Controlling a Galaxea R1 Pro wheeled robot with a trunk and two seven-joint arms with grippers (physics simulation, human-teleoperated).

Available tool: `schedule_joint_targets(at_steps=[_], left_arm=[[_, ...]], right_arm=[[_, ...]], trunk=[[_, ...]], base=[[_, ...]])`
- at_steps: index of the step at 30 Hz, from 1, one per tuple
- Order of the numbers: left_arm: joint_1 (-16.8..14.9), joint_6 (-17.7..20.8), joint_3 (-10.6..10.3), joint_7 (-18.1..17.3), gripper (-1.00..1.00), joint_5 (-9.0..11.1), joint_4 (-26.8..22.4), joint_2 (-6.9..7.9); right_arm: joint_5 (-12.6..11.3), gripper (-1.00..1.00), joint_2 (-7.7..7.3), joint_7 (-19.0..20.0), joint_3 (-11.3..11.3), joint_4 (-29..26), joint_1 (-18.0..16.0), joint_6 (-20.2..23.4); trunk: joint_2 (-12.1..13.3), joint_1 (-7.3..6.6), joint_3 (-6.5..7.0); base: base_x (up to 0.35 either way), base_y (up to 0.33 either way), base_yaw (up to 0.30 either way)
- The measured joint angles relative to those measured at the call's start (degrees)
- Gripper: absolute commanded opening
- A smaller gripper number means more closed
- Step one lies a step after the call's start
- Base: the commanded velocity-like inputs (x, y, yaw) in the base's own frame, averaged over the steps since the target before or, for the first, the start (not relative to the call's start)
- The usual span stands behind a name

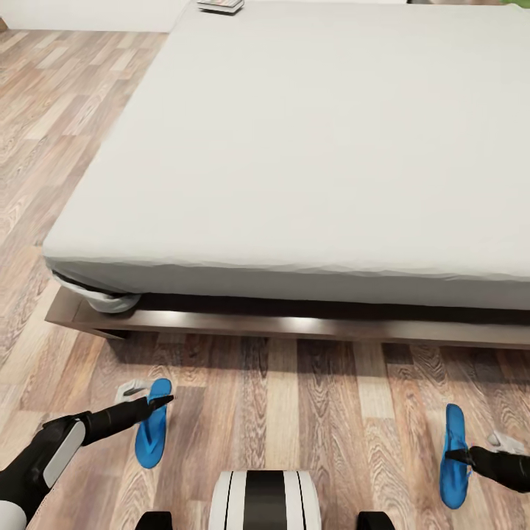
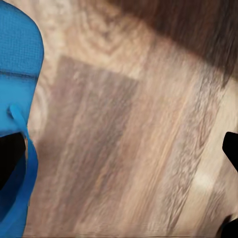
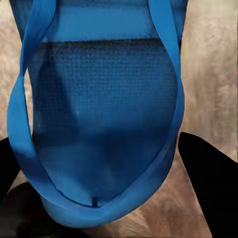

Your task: In the bedroom, move the book from the bed onto either nightstand, and place the two sandals side by side next to the bed.

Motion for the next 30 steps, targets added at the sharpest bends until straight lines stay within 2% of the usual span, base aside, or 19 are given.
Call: schedule_joint_targets(at_steps=[3, 6, 14, 27, 29, 30], left_arm=[[-0.01, 0.56, 0.11, 0.01, 1.00, 0.00, 0.02, 0.04], [-0.01, 0.74, 0.33, 0.04, 1.00, -0.05, 0.02, 0.07], [-0.01, 0.80, 0.41, 0.09, 1.00, -0.08, 0.02, 0.02], [-0.01, 1.94, 0.51, -1.04, 1.00, -0.06, -0.03, 0.19], [-0.01, 1.95, 0.51, -1.05, 1.00, -0.06, -0.04, 0.18], [0.00, 1.96, 0.51, -1.05, 1.00, -0.06, -0.04, 0.18]], right_arm=[[1.19, -1.00, 0.16, -9.30, 0.16, -0.10, -0.01, -3.29], [1.35, -1.00, 0.21, -12.81, 0.20, -0.42, -0.01, -4.20], [2.27, -1.00, 0.23, -14.43, 0.37, -0.09, -0.01, -12.82], [2.50, -1.00, 0.23, -14.81, 0.39, -0.58, -0.01, -13.81], [3.08, -1.00, 0.22, -17.67, 0.38, -0.52, -0.02, -13.80], [3.62, -1.00, 0.24, -20.72, 0.37, -0.52, -0.05, -13.76]], trunk=[[0.00, 0.00, 0.00], [0.00, 0.00, 0.00], [0.00, 0.00, 0.00], [0.00, 0.00, 0.00], [0.00, 0.00, 0.00], [0.00, 0.00, 0.00]], base=[[0.000, 0.305, 0.000], [0.000, 0.315, 0.000], [0.000, 0.319, 0.000], [0.000, 0.320, 0.000], [0.000, 0.320, 0.000], [0.000, 0.320, 0.000]])
